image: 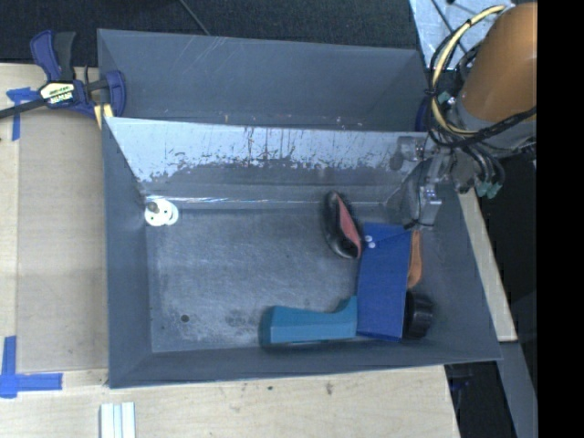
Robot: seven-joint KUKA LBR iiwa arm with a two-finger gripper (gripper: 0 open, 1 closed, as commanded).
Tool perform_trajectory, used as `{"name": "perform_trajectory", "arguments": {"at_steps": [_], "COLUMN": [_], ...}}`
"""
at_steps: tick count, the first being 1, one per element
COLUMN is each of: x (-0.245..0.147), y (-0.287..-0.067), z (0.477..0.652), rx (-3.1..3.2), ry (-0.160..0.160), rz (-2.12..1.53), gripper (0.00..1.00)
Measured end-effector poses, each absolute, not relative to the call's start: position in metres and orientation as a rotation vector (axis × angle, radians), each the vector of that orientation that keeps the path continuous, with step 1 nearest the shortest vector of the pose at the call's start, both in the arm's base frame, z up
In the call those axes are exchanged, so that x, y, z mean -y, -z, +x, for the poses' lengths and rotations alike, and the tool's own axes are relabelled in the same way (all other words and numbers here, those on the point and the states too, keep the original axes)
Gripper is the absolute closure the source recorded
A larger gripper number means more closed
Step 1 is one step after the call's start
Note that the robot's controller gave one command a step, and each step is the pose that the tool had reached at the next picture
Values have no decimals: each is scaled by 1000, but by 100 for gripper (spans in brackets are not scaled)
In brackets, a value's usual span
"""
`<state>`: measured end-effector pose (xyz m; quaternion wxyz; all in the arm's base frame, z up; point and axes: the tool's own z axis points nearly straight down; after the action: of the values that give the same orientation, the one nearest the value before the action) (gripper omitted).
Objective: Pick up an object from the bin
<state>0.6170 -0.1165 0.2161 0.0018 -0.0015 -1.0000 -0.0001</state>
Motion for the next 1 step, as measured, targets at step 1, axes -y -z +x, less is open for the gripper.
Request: {"name": "perform_trajectory", "arguments": {"at_steps": [1], "x": [116], "y": [-221], "z": [618], "rx": [3146], "ry": [-2], "rz": [-1], "gripper": [0]}}
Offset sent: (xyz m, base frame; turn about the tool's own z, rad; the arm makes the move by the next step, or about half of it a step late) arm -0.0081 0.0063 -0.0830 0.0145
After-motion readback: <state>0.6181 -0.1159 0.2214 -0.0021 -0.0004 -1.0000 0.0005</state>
